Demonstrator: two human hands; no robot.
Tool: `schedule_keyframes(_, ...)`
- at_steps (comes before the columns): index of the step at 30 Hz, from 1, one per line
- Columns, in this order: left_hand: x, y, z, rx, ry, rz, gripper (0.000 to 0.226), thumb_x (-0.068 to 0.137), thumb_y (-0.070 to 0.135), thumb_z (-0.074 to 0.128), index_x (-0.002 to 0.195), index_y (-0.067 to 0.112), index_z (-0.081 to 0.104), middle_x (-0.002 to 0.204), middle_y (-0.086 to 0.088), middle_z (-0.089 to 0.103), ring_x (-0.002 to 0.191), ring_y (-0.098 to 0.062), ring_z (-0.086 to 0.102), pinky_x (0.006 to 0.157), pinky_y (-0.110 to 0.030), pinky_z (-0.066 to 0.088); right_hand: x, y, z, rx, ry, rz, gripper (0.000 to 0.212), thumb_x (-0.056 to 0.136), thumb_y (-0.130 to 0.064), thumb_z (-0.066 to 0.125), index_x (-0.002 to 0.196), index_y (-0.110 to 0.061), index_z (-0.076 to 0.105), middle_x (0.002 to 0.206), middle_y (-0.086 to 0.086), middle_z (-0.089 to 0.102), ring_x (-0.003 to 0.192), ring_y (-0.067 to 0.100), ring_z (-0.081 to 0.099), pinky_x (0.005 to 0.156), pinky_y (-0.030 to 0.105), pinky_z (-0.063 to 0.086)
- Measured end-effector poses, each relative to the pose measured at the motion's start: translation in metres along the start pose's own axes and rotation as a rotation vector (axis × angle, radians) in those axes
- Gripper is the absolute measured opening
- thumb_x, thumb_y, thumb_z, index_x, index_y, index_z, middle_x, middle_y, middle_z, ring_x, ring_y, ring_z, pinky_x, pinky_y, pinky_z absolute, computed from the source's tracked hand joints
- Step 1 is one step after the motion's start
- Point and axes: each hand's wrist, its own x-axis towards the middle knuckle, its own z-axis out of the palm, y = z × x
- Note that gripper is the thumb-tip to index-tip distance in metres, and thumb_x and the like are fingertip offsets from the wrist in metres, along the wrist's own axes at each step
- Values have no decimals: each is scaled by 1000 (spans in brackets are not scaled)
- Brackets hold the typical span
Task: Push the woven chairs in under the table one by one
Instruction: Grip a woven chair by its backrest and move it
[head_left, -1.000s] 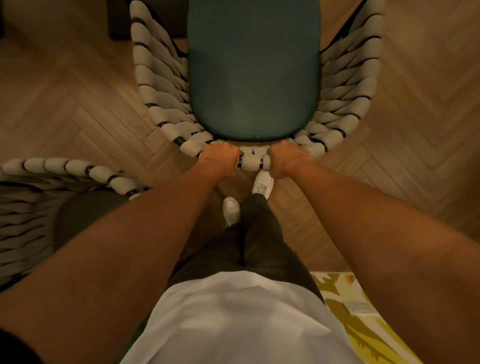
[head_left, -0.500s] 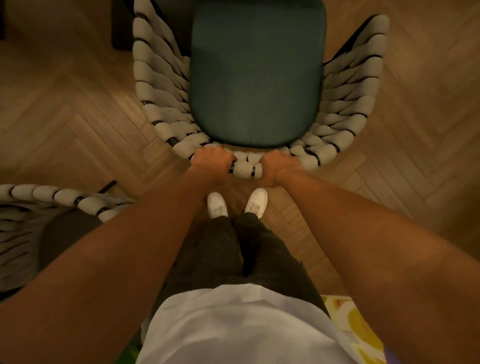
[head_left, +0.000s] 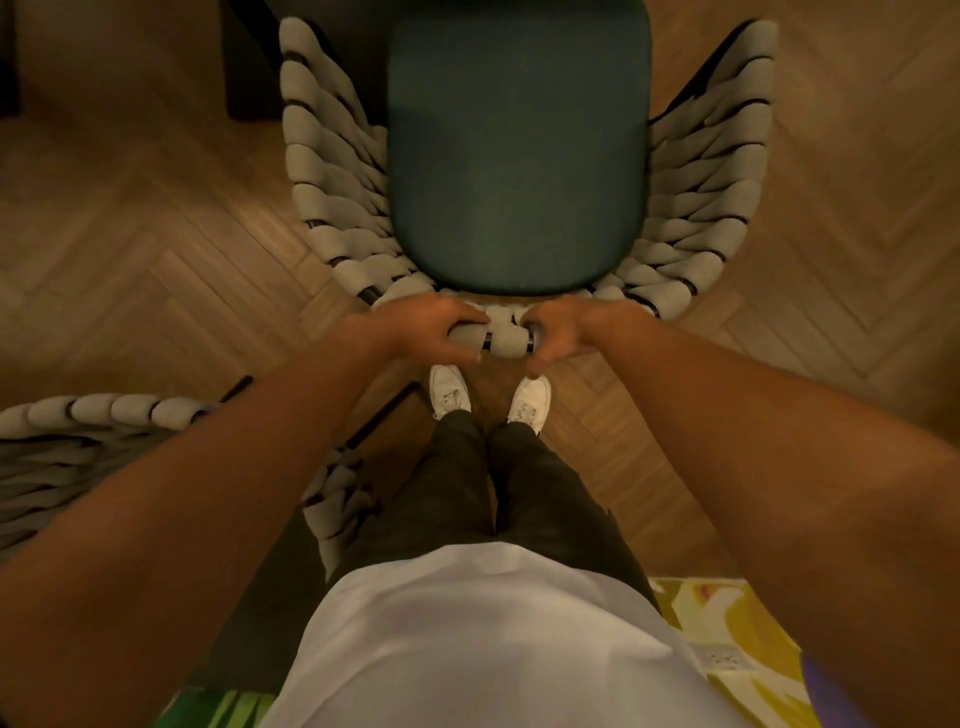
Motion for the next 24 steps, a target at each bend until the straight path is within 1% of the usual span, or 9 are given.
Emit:
schedule_keyframes(2, -15, -19, -10, -76, 154, -9, 57, 92, 46, 64, 144, 25, 52, 148, 3, 51, 141, -16, 40, 113, -34, 33, 3, -14, -7, 35, -5, -58, 97, 70, -65, 77, 153, -31, 40, 142, 2, 55, 122, 27, 56, 103, 43, 49)
schedule_keyframes(5, -30, -52, -16, -171, 492, -66, 46, 97, 31, 60, 141, 23, 54, 150, 0, 49, 146, -16, 32, 122, -43, 24, 17, -47, -14, 162, 33, -136, 104, 77, -69, 72, 160, -29, 24, 160, 2, 37, 140, 29, 43, 111, 44, 42)
schedule_keyframes(8, -38, -78, -21, -331, 787, -192, 45, 97, 23, 60, 141, 20, 53, 151, -1, 47, 146, -17, 33, 120, -42, 30, 37, -85, -20, 198, 130, -197, 102, 82, -63, 71, 162, -23, 20, 163, 6, 32, 145, 28, 36, 115, 43, 37)
schedule_keyframes(11, -39, -101, -29, -436, 977, -366, 54, 97, 26, 59, 148, 16, 43, 155, -4, 38, 144, -18, 35, 117, -35, 33, 54, -125, -28, 231, 208, -228, 98, 87, -50, 71, 162, -15, 18, 164, 10, 29, 147, 29, 33, 117, 39, 34)
schedule_keyframes(14, -32, -118, -34, -635, 964, -535, 76, 95, 39, 61, 157, 15, 24, 161, -7, 27, 146, -20, 29, 118, -32, 28, 70, -159, -30, 319, 235, -206, 95, 86, -41, 74, 160, -13, 21, 159, 14, 35, 142, 31, 39, 114, 42, 38)
schedule_keyframes(16, -24, -124, -37, -824, 891, -568, 88, 90, 47, 67, 158, 16, 21, 160, -6, 31, 145, -19, 33, 117, -32, 30, 81, -172, -26, 371, 244, -165, 93, 84, -36, 74, 159, -13, 24, 153, 15, 41, 139, 33, 43, 111, 45, 42)
schedule_keyframes(19, -13, -130, -38, -974, 883, -462, 75, 86, 36, 76, 148, 12, 39, 141, -2, 54, 126, -14, 53, 108, -31, 44, 87, -181, -19, 402, 271, -112, 89, 85, -31, 74, 157, -10, 25, 147, 18, 47, 133, 35, 48, 109, 47, 44)
schedule_keyframes(22, -7, -135, -36, -894, 877, -498, 63, 85, 29, 75, 138, 11, 46, 129, -1, 61, 114, -14, 59, 98, -26, 47, 88, -183, -16, 402, 298, -97, 79, 90, -26, 68, 155, -7, 27, 141, 22, 51, 128, 38, 51, 105, 48, 47)
schedule_keyframes(24, -5, -137, -35, -828, 903, -539, 57, 85, 28, 71, 134, 10, 50, 123, -4, 64, 110, -20, 62, 94, -32, 51, 87, -183, -17, 402, 282, -98, 77, 91, -25, 65, 155, -8, 25, 140, 24, 51, 125, 41, 53, 101, 48, 49)
